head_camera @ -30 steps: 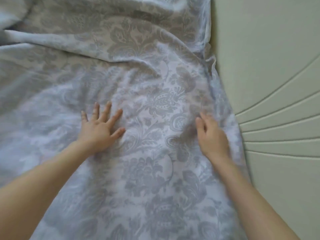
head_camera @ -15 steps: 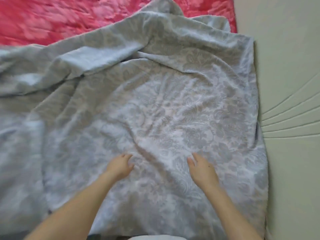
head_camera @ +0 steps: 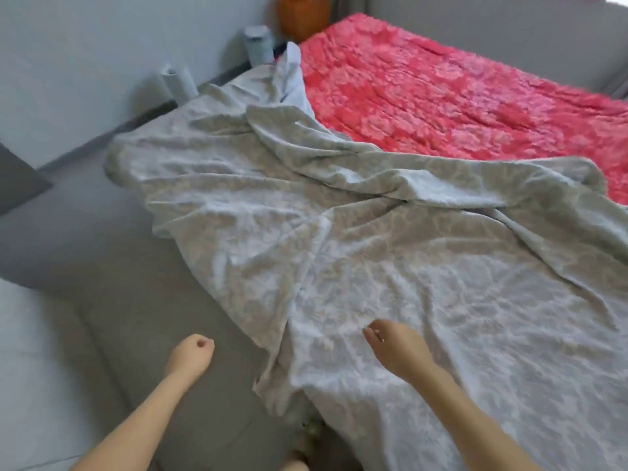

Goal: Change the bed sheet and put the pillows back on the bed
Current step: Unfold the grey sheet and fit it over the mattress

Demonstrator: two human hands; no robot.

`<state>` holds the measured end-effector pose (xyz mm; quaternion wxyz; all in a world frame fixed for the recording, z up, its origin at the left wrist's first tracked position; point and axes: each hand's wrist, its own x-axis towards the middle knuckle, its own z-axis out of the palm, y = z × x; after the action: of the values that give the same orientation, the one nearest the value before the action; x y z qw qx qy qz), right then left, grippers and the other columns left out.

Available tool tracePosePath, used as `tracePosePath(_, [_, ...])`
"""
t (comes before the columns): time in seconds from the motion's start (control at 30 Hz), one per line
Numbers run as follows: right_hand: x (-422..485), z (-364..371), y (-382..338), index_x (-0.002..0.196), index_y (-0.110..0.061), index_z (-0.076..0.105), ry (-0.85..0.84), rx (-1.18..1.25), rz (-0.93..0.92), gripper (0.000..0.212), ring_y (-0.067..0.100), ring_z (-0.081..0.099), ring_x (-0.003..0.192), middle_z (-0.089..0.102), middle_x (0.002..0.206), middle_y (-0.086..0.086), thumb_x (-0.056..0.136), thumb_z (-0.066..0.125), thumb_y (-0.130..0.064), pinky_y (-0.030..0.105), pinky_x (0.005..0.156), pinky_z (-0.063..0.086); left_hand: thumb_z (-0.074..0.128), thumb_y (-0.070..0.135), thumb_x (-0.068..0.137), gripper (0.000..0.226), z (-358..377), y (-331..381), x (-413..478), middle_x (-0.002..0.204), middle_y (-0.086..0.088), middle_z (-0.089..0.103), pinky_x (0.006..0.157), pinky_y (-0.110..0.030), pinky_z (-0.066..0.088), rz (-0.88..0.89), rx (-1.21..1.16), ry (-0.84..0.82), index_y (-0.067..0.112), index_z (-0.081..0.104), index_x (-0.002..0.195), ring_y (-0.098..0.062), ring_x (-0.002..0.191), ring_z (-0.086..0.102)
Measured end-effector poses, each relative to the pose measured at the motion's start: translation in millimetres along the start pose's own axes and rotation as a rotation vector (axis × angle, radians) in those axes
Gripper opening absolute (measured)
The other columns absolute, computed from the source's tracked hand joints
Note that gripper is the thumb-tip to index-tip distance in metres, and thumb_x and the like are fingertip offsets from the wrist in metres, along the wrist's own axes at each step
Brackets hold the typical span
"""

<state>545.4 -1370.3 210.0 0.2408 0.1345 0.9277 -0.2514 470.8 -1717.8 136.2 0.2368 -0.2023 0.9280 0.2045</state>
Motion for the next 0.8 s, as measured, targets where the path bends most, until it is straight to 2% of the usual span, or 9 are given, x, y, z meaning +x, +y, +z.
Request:
tracePosePath(0.17, [24.0, 0.6, -117.3, 0.114, -0.017, 0.061, -0.017, -0.128, -0.146, 0.035, 0.020, 0.065, 0.081, 0.070, 0.096, 0.004, 0.101, 0.037, -0.040, 0.033, 0.072, 0.054, 0.048, 0.022, 0.095, 0.021, -59.3, -86.3, 11.1, 0.088, -0.009, 0.065, 0.069, -0.032, 0.040, -0.168, -0.272, 0.136, 0.009, 0.063, 0.087, -0.028, 0.081, 0.056])
tracePosePath(0.33, [67.8, 2.7, -239.5, 0.117, -0.017, 0.061, -0.024, -0.238, -0.268, 0.035, 0.017, 0.062, 0.080, 0.069, 0.100, 0.001, 0.101, 0.037, -0.037, 0.026, 0.061, 0.047, 0.048, 0.024, 0.095, 0.030, -117.6, -149.7, 63.5, 0.082, -0.017, 0.066, 0.074, -0.040, 0.050, -0.238, -0.506, 0.193, 0.004, 0.062, 0.077, -0.035, 0.082, 0.062])
tracePosePath(0.4, [90.2, 4.9, -288.3, 0.116, -0.018, 0.061, -0.016, -0.271, -0.281, 0.035, 0.018, 0.063, 0.081, 0.068, 0.099, 0.000, 0.101, 0.037, -0.038, 0.027, 0.063, 0.048, 0.049, 0.024, 0.094, 0.030, -149.0, -169.2, 92.7, 0.080, -0.017, 0.066, 0.074, -0.042, 0.051, -0.239, -0.566, 0.207, 0.003, 0.061, 0.076, -0.034, 0.081, 0.062])
tracePosePath(0.5, [122.3, 8.6, -357.8, 0.115, -0.019, 0.062, 0.000, -0.274, -0.275, 0.036, 0.018, 0.065, 0.083, 0.069, 0.099, 0.001, 0.101, 0.037, -0.040, 0.028, 0.067, 0.050, 0.050, 0.024, 0.094, 0.026, -205.3, -194.6, 143.5, 0.082, -0.013, 0.067, 0.077, -0.043, 0.052, -0.214, -0.636, 0.195, 0.011, 0.060, 0.074, -0.033, 0.082, 0.063])
tracePosePath(0.63, [165.6, 9.2, -443.0, 0.113, -0.019, 0.063, 0.015, -0.257, -0.286, 0.032, 0.018, 0.063, 0.080, 0.067, 0.096, 0.000, 0.101, 0.038, -0.036, 0.026, 0.062, 0.049, 0.050, 0.024, 0.094, 0.022, -290.3, -211.6, 206.4, 0.087, -0.008, 0.068, 0.080, -0.041, 0.051, -0.153, -0.676, 0.209, 0.019, 0.059, 0.075, -0.029, 0.083, 0.062])
tracePosePath(0.73, [195.5, 8.0, -496.0, 0.109, -0.017, 0.064, 0.038, -0.244, -0.306, 0.032, 0.019, 0.065, 0.085, 0.070, 0.099, 0.002, 0.101, 0.039, -0.035, 0.032, 0.072, 0.053, 0.050, 0.024, 0.095, 0.023, -345.2, -209.9, 250.6, 0.086, -0.008, 0.068, 0.082, -0.040, 0.050, -0.123, -0.665, 0.234, 0.016, 0.061, 0.076, -0.030, 0.087, 0.063])
tracePosePath(0.8, [223.3, 6.4, -526.4, 0.105, -0.017, 0.065, 0.054, -0.248, -0.317, 0.032, 0.020, 0.065, 0.085, 0.070, 0.098, 0.002, 0.100, 0.040, -0.036, 0.031, 0.071, 0.051, 0.050, 0.024, 0.095, 0.022, -374.3, -202.9, 281.6, 0.085, -0.007, 0.068, 0.083, -0.041, 0.051, -0.102, -0.677, 0.239, 0.014, 0.062, 0.079, -0.031, 0.089, 0.063])
